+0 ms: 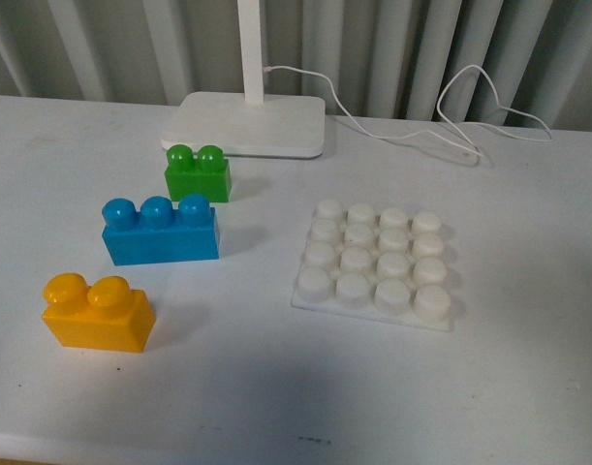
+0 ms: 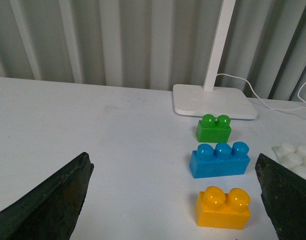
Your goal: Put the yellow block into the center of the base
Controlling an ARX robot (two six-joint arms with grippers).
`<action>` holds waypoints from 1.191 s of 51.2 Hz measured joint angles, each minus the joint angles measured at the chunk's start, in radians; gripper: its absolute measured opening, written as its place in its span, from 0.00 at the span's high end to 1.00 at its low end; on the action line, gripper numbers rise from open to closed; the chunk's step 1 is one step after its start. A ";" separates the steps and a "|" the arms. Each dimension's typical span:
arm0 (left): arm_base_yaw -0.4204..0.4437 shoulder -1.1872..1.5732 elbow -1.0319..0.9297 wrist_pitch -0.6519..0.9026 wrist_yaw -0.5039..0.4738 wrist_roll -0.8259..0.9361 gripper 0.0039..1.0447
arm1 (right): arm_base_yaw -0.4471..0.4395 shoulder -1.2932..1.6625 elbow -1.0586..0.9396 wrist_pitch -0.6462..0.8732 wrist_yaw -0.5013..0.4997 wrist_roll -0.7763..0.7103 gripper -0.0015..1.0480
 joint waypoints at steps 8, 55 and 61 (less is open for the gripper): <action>0.000 0.000 0.000 0.000 0.001 0.000 0.06 | -0.072 -0.095 -0.125 0.070 -0.052 -0.098 0.65; 0.000 0.000 0.000 0.000 0.001 0.000 0.06 | -0.072 -0.441 -0.336 -0.054 -0.056 -0.116 0.99; 0.000 0.000 0.000 0.000 0.001 0.000 0.06 | -0.072 -0.489 -0.335 -0.101 -0.056 -0.116 0.99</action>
